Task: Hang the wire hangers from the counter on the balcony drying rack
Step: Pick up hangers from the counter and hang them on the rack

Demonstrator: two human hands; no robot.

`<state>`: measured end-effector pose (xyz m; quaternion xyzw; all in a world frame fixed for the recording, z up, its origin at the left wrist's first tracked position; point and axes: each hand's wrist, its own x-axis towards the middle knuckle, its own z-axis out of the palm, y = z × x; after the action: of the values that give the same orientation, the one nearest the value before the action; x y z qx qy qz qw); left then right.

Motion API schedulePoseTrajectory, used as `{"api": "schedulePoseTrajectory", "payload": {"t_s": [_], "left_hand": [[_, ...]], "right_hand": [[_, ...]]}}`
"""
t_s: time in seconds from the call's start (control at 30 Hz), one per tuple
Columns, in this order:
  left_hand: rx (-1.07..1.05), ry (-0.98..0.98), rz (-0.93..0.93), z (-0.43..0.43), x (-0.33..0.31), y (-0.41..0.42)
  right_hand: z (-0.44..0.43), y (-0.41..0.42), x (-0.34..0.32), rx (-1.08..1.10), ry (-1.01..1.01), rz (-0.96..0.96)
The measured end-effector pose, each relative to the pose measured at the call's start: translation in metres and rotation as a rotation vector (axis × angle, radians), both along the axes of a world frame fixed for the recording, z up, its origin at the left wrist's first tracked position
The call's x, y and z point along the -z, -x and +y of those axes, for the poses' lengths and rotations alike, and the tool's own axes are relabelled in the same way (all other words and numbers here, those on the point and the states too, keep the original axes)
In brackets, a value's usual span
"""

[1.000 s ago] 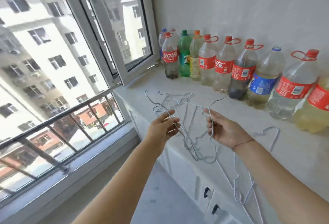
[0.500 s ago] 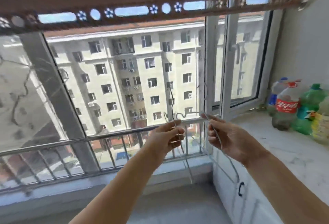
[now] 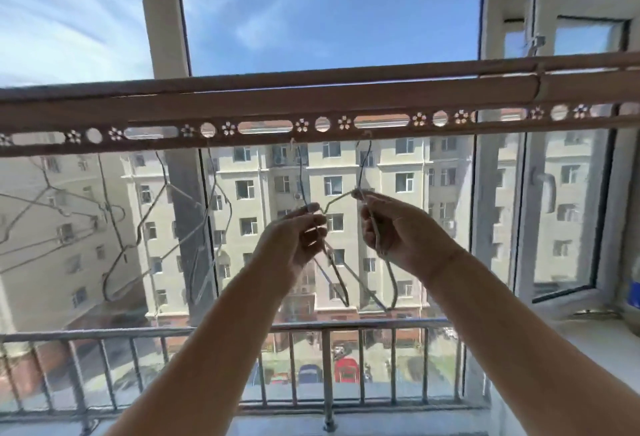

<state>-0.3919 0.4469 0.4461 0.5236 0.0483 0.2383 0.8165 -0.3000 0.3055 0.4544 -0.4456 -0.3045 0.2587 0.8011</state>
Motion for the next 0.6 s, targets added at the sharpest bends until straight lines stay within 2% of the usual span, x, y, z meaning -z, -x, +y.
{"api": "schedulePoseTrajectory", "payload": {"t_s": [0.3,0.6], "left_hand": [[-0.108,0.046,-0.093,0.035,-0.032,-0.023],[-0.116,0.047,-0.039,0.061,-0.033,-0.040]], "right_hand": [[0.052,-0.020,-0.040,0.095,0.087,-0.103],[0.072,-0.041,-0.032,0.109,0.102,-0.077]]}}
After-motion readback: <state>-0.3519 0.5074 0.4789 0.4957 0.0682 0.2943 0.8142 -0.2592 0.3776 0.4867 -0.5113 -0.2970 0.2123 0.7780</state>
